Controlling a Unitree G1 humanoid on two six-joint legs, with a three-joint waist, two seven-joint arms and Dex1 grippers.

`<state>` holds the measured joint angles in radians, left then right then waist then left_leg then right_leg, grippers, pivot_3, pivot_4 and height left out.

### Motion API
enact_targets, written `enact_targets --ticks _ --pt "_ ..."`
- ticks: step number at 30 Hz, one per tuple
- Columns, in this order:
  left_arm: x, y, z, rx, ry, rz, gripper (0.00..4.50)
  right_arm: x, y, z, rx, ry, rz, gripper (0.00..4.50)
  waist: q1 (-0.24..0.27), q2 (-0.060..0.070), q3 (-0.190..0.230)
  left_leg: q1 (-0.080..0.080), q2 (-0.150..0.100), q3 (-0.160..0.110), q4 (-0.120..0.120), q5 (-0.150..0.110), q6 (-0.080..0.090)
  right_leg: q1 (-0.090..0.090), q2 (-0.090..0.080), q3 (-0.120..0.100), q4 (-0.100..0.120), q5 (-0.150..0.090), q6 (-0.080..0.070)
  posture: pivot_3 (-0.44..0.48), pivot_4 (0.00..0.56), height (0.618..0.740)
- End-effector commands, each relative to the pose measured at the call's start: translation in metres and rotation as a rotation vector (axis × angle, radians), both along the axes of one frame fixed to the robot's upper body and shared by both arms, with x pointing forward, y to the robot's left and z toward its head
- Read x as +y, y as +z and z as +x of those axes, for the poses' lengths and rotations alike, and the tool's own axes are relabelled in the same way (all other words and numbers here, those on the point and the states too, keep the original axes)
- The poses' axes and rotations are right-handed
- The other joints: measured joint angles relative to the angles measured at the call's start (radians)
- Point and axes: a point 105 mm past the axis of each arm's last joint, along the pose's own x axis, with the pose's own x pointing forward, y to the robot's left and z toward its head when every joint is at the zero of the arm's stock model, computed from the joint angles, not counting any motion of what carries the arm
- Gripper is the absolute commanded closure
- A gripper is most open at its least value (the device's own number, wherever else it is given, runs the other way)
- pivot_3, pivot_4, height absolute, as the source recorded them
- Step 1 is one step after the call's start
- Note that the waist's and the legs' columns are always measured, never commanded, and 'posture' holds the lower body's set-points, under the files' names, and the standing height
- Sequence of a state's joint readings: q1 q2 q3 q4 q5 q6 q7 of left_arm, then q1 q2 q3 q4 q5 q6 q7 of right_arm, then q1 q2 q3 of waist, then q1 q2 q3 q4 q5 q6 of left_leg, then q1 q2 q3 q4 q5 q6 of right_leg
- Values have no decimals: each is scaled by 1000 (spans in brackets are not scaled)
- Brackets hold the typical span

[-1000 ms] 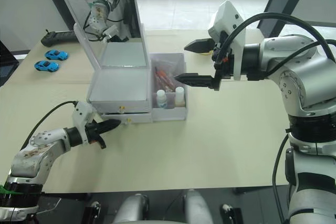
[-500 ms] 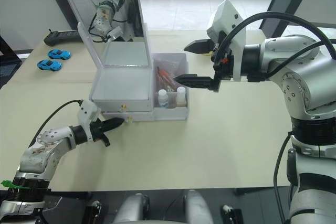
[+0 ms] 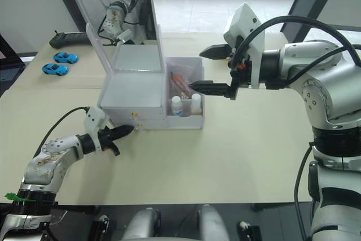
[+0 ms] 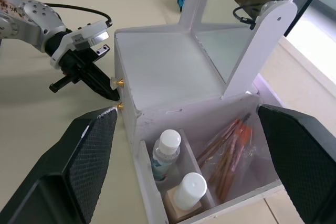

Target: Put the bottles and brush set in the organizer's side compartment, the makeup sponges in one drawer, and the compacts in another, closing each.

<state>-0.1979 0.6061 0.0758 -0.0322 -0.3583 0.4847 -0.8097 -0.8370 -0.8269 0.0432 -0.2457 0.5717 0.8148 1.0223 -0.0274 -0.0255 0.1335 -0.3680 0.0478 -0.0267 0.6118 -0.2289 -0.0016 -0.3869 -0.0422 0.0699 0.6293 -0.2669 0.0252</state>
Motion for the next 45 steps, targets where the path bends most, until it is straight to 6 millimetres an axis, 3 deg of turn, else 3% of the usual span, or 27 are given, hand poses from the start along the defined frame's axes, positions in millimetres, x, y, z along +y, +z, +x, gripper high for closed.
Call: enact_targets --ticks 1,9,14,16,23,36,45 --pt "39 22 4 -64 128 14 4307 -24 9 4 -43 -72 73 0 -8 0 0 0 0 0 0 0 0 0 0 0 0 0 0 0 150 740" --pt "98 70 -8 -176 223 82 2130 -96 -16 1 -82 -289 166 0 -14 -1 1 0 2 -1 -1 0 0 -1 2 0 1 0 0 0 150 740" --pt "123 82 -11 -171 270 155 571 -131 -45 -5 -83 -433 189 0 -12 1 1 1 0 1 -1 0 0 0 0 1 0 0 1 0 150 740" --pt "124 84 -11 -165 252 170 15 -141 -52 -5 -93 -486 207 0 -14 1 0 1 0 1 -1 0 0 0 0 1 0 0 1 0 150 740" --pt "126 88 -3 -190 248 209 15 -156 -70 -6 -128 -574 195 0 -15 1 1 1 0 1 -1 0 0 0 1 1 0 0 1 0 150 740" --pt "133 98 -4 -229 223 247 15 -159 -63 -13 -190 -594 177 0 -14 1 1 1 0 1 -1 0 0 0 1 1 0 0 1 0 150 740" --pt "136 101 -4 -240 236 218 15 -151 -60 -10 -210 -575 195 0 -15 1 1 1 1 1 -1 0 0 0 1 1 0 0 1 0 150 740"
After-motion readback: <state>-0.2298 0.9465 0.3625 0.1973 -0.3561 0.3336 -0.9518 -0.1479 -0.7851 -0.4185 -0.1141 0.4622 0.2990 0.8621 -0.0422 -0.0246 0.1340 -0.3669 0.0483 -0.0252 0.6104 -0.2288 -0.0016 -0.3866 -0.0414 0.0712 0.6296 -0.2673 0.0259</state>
